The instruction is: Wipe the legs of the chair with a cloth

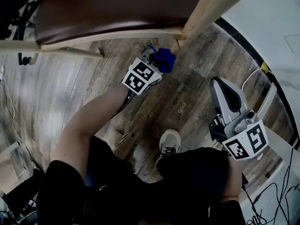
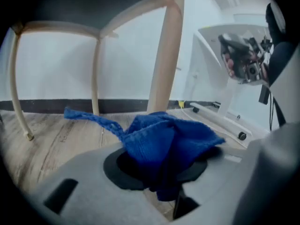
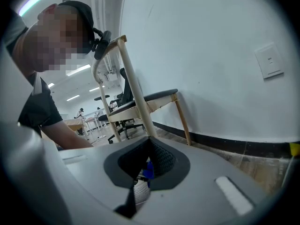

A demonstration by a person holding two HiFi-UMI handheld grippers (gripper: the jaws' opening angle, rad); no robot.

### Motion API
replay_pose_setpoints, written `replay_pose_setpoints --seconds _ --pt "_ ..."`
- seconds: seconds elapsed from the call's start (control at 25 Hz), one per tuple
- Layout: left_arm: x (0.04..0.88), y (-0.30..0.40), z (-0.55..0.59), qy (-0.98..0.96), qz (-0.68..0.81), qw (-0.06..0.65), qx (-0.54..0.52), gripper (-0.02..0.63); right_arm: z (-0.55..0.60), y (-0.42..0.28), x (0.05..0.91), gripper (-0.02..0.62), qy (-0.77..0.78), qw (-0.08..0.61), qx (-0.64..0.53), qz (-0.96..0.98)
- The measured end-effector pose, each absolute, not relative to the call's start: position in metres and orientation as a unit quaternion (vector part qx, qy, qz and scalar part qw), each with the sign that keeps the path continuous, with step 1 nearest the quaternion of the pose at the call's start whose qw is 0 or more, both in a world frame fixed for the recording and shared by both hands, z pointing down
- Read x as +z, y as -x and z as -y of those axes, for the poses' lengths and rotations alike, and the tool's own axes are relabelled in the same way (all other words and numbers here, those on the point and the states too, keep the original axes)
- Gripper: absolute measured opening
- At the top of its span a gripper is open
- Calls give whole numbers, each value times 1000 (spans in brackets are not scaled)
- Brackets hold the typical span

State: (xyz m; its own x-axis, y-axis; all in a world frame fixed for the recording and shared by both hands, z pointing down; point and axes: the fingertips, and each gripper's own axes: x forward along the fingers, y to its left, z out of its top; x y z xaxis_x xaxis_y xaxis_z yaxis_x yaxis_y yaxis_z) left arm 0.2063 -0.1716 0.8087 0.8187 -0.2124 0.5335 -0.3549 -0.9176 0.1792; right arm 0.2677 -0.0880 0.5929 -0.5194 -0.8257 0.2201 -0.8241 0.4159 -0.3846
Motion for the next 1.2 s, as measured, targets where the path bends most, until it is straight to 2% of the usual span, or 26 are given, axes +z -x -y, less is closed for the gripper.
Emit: replay_pose_setpoints --seconds 0.28,0.52,0.96,1.2 --pt "895 -199 174 -907 155 157 359 140 81 -283 609 8 502 -27 -239 -831" --pt "893 -200 174 -906 155 170 356 141 78 -288 611 8 509 -29 -243 -825" --pt "767 -207 169 -952 150 149 222 140 75 -263 585 8 502 -14 -214 -838" --pt "661 -209 162 -979 140 89 120 137 70 -255 567 8 507 -2 -194 -840"
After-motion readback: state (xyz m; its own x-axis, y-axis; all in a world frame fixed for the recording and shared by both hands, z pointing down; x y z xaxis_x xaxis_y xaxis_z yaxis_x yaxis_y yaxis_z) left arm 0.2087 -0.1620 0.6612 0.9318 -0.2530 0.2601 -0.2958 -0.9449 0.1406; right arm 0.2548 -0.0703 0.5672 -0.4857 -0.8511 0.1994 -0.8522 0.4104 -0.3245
